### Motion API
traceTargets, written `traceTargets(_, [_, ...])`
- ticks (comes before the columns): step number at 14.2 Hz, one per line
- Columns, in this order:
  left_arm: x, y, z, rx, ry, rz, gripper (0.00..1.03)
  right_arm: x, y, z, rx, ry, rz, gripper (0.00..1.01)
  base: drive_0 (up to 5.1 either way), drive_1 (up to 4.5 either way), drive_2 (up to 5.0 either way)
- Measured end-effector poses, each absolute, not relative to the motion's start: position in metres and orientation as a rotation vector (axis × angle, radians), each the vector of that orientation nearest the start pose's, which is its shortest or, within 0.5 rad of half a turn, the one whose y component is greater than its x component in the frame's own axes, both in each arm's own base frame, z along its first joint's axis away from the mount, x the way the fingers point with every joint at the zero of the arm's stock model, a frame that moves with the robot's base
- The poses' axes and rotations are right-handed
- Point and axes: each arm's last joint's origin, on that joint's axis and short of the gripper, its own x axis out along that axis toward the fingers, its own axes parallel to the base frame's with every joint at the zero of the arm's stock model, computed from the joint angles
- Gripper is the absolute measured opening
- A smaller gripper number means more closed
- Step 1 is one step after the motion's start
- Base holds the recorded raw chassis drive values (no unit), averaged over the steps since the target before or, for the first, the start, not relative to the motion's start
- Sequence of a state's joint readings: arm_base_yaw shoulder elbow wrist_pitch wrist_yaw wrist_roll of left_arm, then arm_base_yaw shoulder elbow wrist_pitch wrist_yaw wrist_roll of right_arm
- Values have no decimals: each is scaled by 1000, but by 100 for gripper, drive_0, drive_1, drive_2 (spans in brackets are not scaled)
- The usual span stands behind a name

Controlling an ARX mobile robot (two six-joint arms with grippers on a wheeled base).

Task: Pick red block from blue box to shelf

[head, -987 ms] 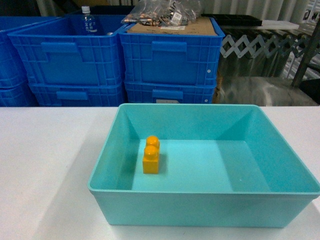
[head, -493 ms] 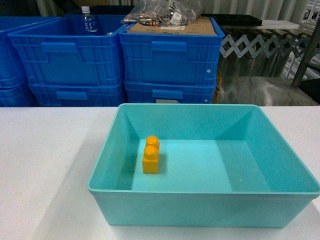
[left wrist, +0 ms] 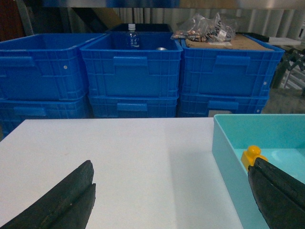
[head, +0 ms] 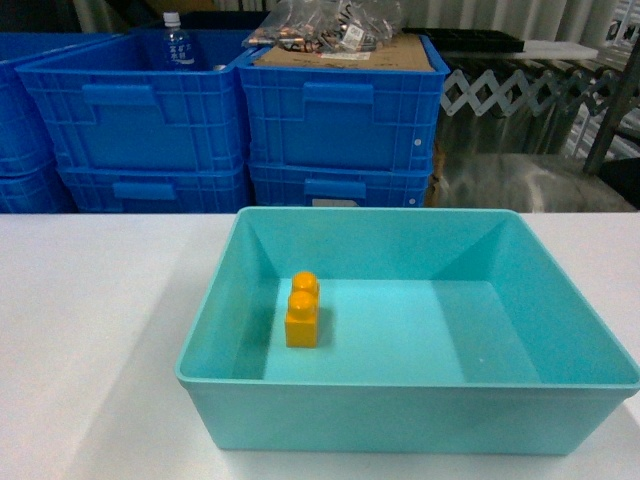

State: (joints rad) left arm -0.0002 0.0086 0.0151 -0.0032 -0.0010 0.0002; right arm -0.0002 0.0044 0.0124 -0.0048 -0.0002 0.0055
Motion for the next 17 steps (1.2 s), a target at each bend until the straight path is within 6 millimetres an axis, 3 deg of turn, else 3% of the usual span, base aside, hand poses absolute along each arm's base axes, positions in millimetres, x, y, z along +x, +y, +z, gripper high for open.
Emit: traceTargets(17, [97, 0, 168, 0, -3, 1, 98, 97, 0, 167, 6, -3, 0, 30, -142, -142, -142])
